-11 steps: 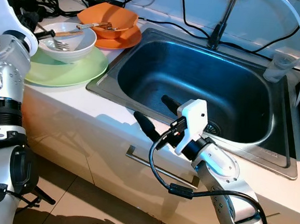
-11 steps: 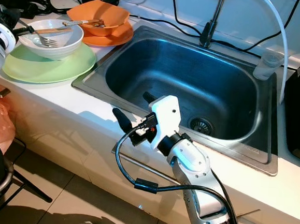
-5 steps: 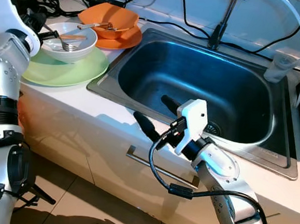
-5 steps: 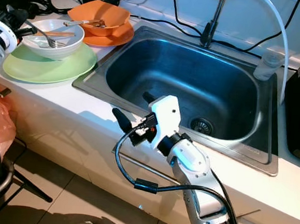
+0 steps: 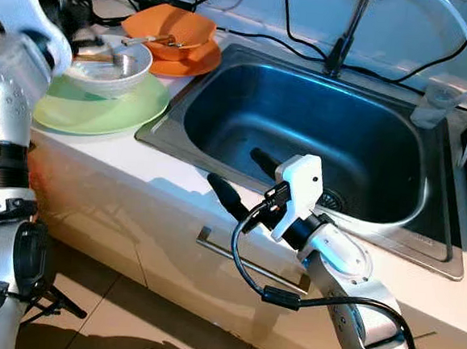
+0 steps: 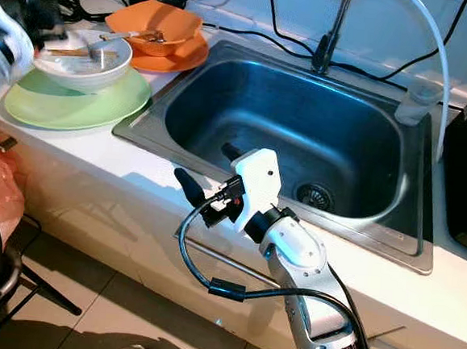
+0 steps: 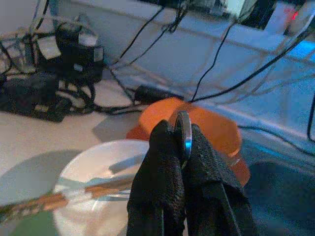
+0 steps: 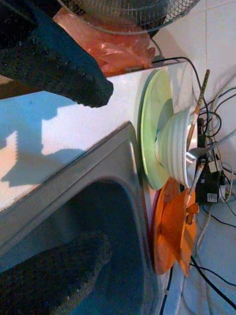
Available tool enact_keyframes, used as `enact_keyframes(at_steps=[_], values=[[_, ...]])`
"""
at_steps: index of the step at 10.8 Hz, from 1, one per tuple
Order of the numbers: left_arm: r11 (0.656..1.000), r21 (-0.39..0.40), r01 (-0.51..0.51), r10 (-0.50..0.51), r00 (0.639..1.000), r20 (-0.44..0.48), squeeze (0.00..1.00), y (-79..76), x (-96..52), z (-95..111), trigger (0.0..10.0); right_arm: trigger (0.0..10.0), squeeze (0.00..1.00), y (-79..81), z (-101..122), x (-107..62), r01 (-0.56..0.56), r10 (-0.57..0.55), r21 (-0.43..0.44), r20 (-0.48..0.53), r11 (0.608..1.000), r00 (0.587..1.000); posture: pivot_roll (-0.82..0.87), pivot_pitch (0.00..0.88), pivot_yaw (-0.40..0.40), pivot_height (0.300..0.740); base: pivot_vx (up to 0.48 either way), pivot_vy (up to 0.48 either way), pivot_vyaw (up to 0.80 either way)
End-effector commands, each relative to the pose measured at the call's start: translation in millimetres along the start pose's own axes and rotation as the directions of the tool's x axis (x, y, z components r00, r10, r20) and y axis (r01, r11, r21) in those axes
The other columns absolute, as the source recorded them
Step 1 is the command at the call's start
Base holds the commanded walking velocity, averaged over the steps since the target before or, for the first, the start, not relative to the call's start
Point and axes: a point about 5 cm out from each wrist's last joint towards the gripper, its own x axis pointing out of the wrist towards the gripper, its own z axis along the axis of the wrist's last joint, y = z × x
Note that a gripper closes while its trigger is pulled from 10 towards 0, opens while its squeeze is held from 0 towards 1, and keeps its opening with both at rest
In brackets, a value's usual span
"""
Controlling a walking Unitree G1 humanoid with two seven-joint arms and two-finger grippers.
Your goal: Kitchen organization
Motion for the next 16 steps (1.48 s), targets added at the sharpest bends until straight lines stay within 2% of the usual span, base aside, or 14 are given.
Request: enact_keyframes(at_steps=[1, 2, 3, 5, 6, 7, 9, 11, 12, 13, 14, 15, 16], values=[[1.000, -0.018, 0.018, -0.016, 0.997, 0.069, 0.00, -5.9, -0.5, 14, 0.0, 10.0, 0.00, -0.7, -1, -0.9, 0.003, -0.003, -0.001, 0.000, 1.000, 1.000, 0.00, 0.091, -0.039, 0.740, 0.000, 0.000, 0.00], [0.997, -0.070, 0.020, -0.009, 0.988, 0.151, 0.00, -6.4, -1.3, 20, 0.0, 10.0, 0.00, -0.7, -1, -0.8, 0.005, -0.005, -0.001, 0.000, 1.000, 1.000, 0.00, 0.091, -0.038, 0.740, 0.000, 0.000, 0.00], [0.995, -0.093, 0.027, -0.009, 0.982, 0.188, 0.00, -8.1, -2.1, 22, 0.0, 10.0, 0.00, -0.6, -1, -0.8, 0.007, -0.007, -0.001, 0.000, 1.000, 1.000, 0.00, 0.092, -0.039, 0.740, 0.000, 0.000, 0.00], [0.987, -0.141, 0.082, -0.041, 0.961, 0.274, 0.00, -21.1, -5.7, 19, 0.0, 10.0, 0.00, -0.6, 0, -1.3, 0.009, -0.009, -0.001, 0.000, 1.000, 1.000, 0.00, 0.094, -0.040, 0.740, 0.000, 0.000, 0.00], [0.983, -0.143, 0.118, -0.073, 0.956, 0.285, 0.00, -28.8, -6.4, 14, 0.0, 10.0, 0.00, -0.9, 0, -1.7, 0.012, -0.012, 0.000, 0.001, 1.000, 1.000, 0.00, 0.095, -0.040, 0.740, 0.000, 0.000, 0.00], [0.969, -0.187, 0.159, -0.105, 0.956, 0.273, 0.00, -42.9, -7.8, -4, 0.0, 10.0, 0.00, -3.2, 0, -2.3, 0.032, -0.032, -0.003, 0.005, 0.999, 0.999, 0.00, 0.095, -0.039, 0.740, 0.000, 0.000, 0.00], [0.936, -0.297, 0.192, -0.110, 0.956, 0.273, 0.00, -56.8, -12.1, -23, 0.0, 10.0, 0.00, -9.5, 1, -2.2, 0.082, -0.082, 0.000, 0.015, 0.997, 0.997, -0.01, 0.097, -0.038, 0.740, 0.000, 0.000, 0.00], [0.913, -0.349, 0.210, -0.124, 0.960, 0.251, 0.00, -68.4, -15.7, -44, 0.0, 10.0, 0.00, -14.4, 2, -2.6, 0.113, -0.113, -0.001, 0.018, 0.994, 0.993, -0.01, 0.098, -0.037, 0.740, 0.000, 0.000, 0.00], [0.899, -0.381, 0.216, -0.123, 0.959, 0.255, 0.00, -70.1, -16.1, -46, 0.0, 10.0, 0.00, -14.7, 2, -2.9, 0.117, -0.117, 0.000, 0.017, 0.993, 0.993, -0.02, 0.099, -0.036, 0.740, 0.000, 0.000, 0.00], [0.870, -0.439, 0.224, -0.127, 0.963, 0.240, 0.00, -74.2, -17.7, -55, 0.0, 10.0, 0.00, -16.4, 2, -2.9, 0.134, -0.134, 0.011, 0.021, 0.991, 0.991, -0.02, 0.097, -0.035, 0.740, 0.000, 0.000, 0.00], [0.837, -0.504, 0.213, -0.114, 0.969, 0.220, 0.00, -76.9, -20.4, -66, 0.0, 10.0, 0.34, -21.5, 4, -1.8, 0.165, -0.167, 0.051, 0.034, 0.985, 0.985, -0.01, 0.096, -0.035, 0.740, 0.000, 0.000, 0.00], [0.822, -0.529, 0.212, -0.109, 0.970, 0.218, 0.00, -78.4, -21.8, -69, 0.0, 10.0, 1.00, -24.4, 5, -1.8, 0.181, -0.185, 0.080, 0.041, 0.980, 0.982, -0.01, 0.096, -0.036, 0.740, 0.000, 0.000, 0.00], [0.821, -0.525, 0.222, -0.136, 0.971, 0.199, 0.00, -87.5, -25.7, -77, 0.0, 10.0, 1.00, -30.7, 5, -2.6, 0.214, -0.223, 0.137, 0.051, 0.967, 0.973, -0.01, 0.089, -0.040, 0.740, 0.000, 0.000, 0.00]])
